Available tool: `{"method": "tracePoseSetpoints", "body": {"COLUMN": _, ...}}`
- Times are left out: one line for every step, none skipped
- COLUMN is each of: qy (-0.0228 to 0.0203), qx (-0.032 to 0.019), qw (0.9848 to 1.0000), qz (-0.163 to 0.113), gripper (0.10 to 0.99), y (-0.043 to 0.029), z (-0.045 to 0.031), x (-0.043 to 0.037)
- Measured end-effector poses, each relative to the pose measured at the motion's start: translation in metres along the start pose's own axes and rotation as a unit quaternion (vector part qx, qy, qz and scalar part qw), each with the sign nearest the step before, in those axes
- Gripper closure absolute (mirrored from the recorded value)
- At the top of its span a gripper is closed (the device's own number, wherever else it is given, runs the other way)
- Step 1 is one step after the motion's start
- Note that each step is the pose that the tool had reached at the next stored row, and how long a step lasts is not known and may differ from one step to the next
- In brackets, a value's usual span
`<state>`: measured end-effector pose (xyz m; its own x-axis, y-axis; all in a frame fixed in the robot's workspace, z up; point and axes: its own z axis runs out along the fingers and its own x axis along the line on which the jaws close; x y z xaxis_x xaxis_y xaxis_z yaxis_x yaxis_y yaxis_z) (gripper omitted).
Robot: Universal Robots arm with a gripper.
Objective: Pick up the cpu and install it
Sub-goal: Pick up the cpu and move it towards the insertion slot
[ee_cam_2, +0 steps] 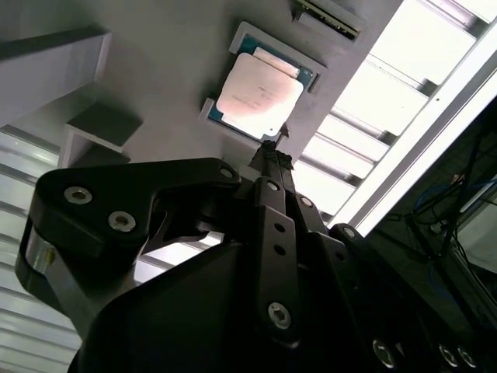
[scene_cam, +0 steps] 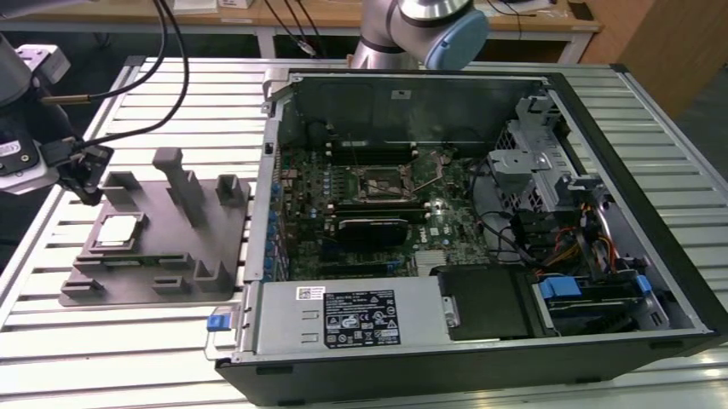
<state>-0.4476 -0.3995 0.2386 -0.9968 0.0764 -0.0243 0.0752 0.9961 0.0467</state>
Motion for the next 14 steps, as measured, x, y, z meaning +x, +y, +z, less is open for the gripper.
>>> {"method": "tracePoseSetpoints", "body": {"qy": 0.0000, "qx": 0.0000, "qw": 1.0000, "qz": 0.000, "gripper": 0.980, "y": -0.0001, "z": 0.0006, "x": 0.0003}}
{"method": "tracePoseSetpoints", "body": {"qy": 0.0000, "qx": 0.0000, "qw": 1.0000, "qz": 0.000, "gripper": 0.980, "y": -0.0001, "z": 0.0013, "x": 0.0005}}
{"method": "tracePoseSetpoints", "body": {"qy": 0.0000, "qx": 0.0000, "qw": 1.0000, "qz": 0.000, "gripper": 0.980, "y": -0.0002, "z": 0.0020, "x": 0.0007}}
{"method": "tracePoseSetpoints", "body": {"qy": -0.0001, "qx": -0.0001, "qw": 1.0000, "qz": 0.000, "gripper": 0.980, "y": -0.0002, "z": 0.0030, "x": 0.0008}}
{"method": "tracePoseSetpoints", "body": {"qy": -0.0001, "qx": 0.0000, "qw": 1.0000, "qz": 0.000, "gripper": 0.980, "y": -0.0003, "z": 0.0041, "x": 0.0008}}
{"method": "tracePoseSetpoints", "body": {"qy": 0.0000, "qx": 0.0000, "qw": 1.0000, "qz": 0.000, "gripper": 0.980, "y": -0.0004, "z": 0.0052, "x": 0.0009}}
{"method": "tracePoseSetpoints", "body": {"qy": 0.0000, "qx": 0.0000, "qw": 1.0000, "qz": 0.000, "gripper": 0.980, "y": -0.0004, "z": 0.0065, "x": 0.0010}}
{"method": "tracePoseSetpoints", "body": {"qy": 0.0000, "qx": 0.0000, "qw": 1.0000, "qz": 0.000, "gripper": 0.980, "y": -0.0006, "z": 0.0079, "x": 0.0010}}
{"method": "tracePoseSetpoints", "body": {"qy": 0.0000, "qx": 0.0000, "qw": 1.0000, "qz": 0.000, "gripper": 0.980, "y": -0.0007, "z": 0.0092, "x": 0.0010}}
{"method": "tracePoseSetpoints", "body": {"qy": 0.0000, "qx": 0.0000, "qw": 1.0000, "qz": 0.000, "gripper": 0.980, "y": -0.0009, "z": 0.0107, "x": 0.0011}}
{"method": "tracePoseSetpoints", "body": {"qy": 0.0000, "qx": 0.0000, "qw": 1.0000, "qz": 0.000, "gripper": 0.980, "y": -0.0012, "z": 0.0120, "x": 0.0011}}
{"method": "tracePoseSetpoints", "body": {"qy": 0.0000, "qx": 0.0000, "qw": 1.0000, "qz": 0.000, "gripper": 0.980, "y": -0.0014, "z": 0.0133, "x": 0.0011}}
{"method": "tracePoseSetpoints", "body": {"qy": 0.0000, "qx": 0.0000, "qw": 1.0000, "qz": 0.000, "gripper": 0.980, "y": -0.0016, "z": 0.0145, "x": 0.0011}}
{"method": "tracePoseSetpoints", "body": {"qy": 0.0000, "qx": 0.0000, "qw": 1.0000, "qz": 0.000, "gripper": 0.980, "y": -0.0018, "z": 0.0158, "x": 0.0011}}
